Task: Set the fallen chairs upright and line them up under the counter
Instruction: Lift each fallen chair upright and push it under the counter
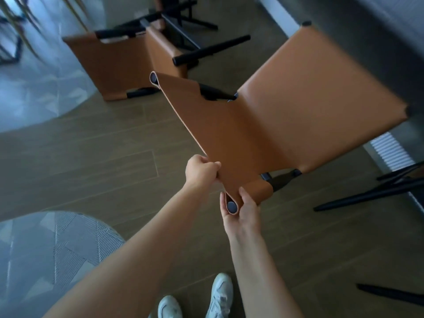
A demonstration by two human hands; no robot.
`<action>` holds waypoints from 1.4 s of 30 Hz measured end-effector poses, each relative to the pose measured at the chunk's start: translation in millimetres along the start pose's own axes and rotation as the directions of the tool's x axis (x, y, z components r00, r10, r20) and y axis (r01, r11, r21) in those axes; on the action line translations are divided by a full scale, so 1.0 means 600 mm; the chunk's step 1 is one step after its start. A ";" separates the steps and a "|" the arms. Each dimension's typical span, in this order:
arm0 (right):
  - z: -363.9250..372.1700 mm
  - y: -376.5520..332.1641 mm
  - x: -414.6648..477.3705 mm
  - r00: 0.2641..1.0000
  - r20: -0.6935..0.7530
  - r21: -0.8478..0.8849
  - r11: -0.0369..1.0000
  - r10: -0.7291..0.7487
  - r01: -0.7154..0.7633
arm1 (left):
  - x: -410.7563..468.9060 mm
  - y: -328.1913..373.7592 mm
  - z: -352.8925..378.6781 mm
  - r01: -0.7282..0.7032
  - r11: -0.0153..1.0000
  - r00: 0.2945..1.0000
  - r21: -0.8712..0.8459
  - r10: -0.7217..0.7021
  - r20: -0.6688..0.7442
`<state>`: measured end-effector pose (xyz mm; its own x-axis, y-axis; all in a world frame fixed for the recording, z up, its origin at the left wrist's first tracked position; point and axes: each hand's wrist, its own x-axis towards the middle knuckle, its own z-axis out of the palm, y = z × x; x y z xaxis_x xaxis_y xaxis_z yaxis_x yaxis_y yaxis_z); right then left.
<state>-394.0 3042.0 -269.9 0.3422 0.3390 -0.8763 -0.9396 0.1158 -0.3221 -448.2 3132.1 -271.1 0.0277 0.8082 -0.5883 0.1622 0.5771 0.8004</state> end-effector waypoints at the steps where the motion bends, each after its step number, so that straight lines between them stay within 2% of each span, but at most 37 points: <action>1: 0.008 -0.022 -0.002 1.000 0.010 0.009 1.000 -0.015 0.015 | -0.003 0.011 0.015 -0.003 1.000 1.000 -0.015 0.004 0.013; 11: 0.071 -0.204 -0.001 0.996 0.030 -0.021 0.996 -0.085 0.086 | -0.012 0.109 0.148 0.051 0.981 0.997 -0.188 -0.040 0.063; 19: 0.120 -0.292 0.008 0.989 -0.098 -0.076 0.991 -0.114 0.107 | 0.004 0.172 0.212 0.097 0.984 0.983 -0.147 -0.071 0.170; 27: 0.153 -0.409 0.023 0.990 -0.114 -0.109 0.992 -0.080 0.068 | 0.010 0.241 0.309 0.078 0.992 0.966 -0.096 -0.051 0.252; 34: 0.185 -0.505 0.054 0.988 -0.108 -0.024 0.993 -0.114 0.112 | 0.026 0.305 0.404 0.091 0.995 0.913 -0.032 -0.070 0.403; 42: 0.207 -0.564 0.064 0.986 -0.108 0.046 0.990 -0.129 0.135 | 0.031 0.355 0.458 0.135 0.991 0.879 0.008 -0.123 0.462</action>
<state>-63.6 3132.0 -150.0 0.4595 0.2181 -0.8610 -0.8842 0.2036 -0.4203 -141.9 3237.9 -143.5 0.4597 0.5848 -0.6684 0.1721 0.6797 0.7130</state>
